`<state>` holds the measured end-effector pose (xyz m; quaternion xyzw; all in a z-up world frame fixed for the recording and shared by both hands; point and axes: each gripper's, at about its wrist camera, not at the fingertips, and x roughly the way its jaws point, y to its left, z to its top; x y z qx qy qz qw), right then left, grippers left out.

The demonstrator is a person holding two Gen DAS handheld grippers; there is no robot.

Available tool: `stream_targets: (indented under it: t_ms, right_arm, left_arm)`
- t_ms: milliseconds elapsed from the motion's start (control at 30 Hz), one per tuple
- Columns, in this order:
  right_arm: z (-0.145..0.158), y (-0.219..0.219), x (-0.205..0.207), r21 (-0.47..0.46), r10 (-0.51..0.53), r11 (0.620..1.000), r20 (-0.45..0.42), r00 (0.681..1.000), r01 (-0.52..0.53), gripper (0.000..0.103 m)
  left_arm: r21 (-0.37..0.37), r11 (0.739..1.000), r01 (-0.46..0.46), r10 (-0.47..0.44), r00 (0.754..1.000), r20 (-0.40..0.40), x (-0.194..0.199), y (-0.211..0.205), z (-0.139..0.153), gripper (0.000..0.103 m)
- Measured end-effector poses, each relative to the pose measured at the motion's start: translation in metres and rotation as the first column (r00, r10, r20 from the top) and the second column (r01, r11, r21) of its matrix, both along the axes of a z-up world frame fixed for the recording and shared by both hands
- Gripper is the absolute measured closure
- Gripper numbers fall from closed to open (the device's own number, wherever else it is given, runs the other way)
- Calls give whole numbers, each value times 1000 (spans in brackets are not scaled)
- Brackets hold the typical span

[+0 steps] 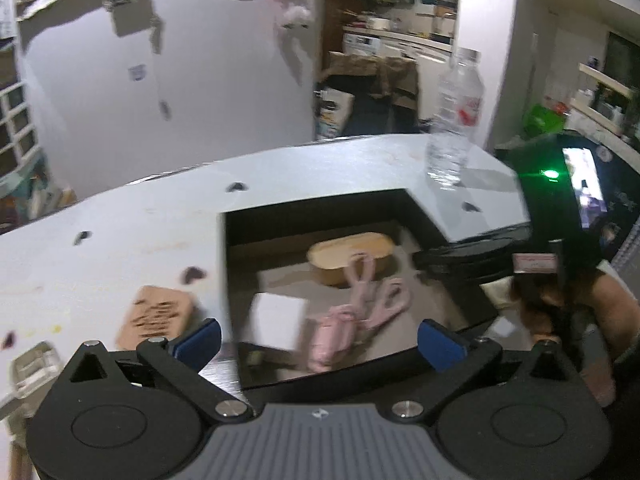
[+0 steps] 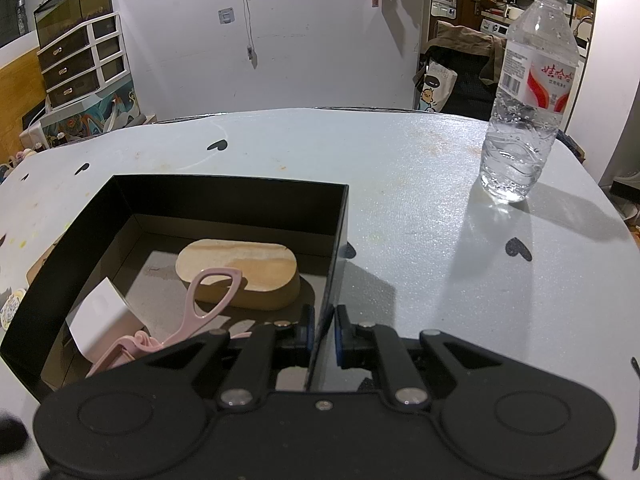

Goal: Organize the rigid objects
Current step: 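Move the left tool back to the round tape measure, then grasp the round white tape measure with the left tool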

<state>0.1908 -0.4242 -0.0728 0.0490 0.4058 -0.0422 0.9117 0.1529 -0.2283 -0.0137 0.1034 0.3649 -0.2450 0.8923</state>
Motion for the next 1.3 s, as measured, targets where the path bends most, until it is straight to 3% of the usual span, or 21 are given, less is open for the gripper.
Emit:
stream_targets:
  t_ms: [167,467,633,733,900,1000,1233,1300]
  right_arm:
    - [0,0,0,0,0,1000,0,1000,0,93]
    - [0,0,0,-3,1,1000,0,1000,-1,93]
    - [-2,0,2,-8,1,1000,-6,1000,-1,93]
    - [-3,1,3,-10,2,1000,-9,1000,-2,93]
    - [-5,1,4,-14,4,1000,-12,1000,-4,93]
    - [-5,1,3,-15,4,1000,-12,1000,-4,93]
    - [-5,1,4,-16,4,1000,-12,1000,-5,93]
    - [-6,1,4,-17,5,1000,-12,1000,-5,93]
  left_arm:
    - [9,996,-92,92,996,9,5,37,-2,0]
    - [1,965,-262,262,964,-34,9,109,-30,0]
    - [-36,968,-247,244,967,-76,7,131,-42,2]
    - [-69,973,-222,211,968,-132,9,132,-51,12]
    - [-28,975,-222,216,965,-150,25,128,-76,17]
    - [-7,971,-240,239,968,-82,36,125,-81,24]
    - [9,956,-293,293,956,15,59,125,-88,28]
    - [-2,954,-301,301,953,35,60,125,-87,43]
